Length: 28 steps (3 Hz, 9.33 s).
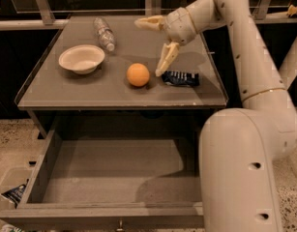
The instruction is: Place orange into top drawer
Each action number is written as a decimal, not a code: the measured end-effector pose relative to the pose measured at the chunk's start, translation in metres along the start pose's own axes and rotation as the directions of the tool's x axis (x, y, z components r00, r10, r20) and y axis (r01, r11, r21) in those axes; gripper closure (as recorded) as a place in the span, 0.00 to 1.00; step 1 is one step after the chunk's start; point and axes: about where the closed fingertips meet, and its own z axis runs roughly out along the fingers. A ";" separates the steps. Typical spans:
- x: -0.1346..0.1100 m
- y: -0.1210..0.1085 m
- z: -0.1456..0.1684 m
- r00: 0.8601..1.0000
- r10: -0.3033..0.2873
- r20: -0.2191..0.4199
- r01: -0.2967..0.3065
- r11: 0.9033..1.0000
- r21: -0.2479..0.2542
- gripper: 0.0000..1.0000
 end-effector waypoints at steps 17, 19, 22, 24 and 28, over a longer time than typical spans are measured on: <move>-0.003 0.055 0.063 0.987 0.147 -0.069 -0.154 0.982 -0.111 1.00; -0.069 0.128 0.011 0.976 0.137 -0.171 -0.136 0.991 0.018 1.00; -0.053 0.191 0.018 0.958 0.213 -0.191 -0.218 0.976 -0.006 1.00; -0.023 0.309 0.089 0.912 0.399 -0.095 -0.407 0.910 -0.080 1.00; 0.023 0.326 0.133 0.846 0.481 -0.229 -0.501 0.865 -0.035 1.00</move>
Offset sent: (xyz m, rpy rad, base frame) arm 0.0080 0.0036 0.0147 0.0296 -0.0358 -0.0147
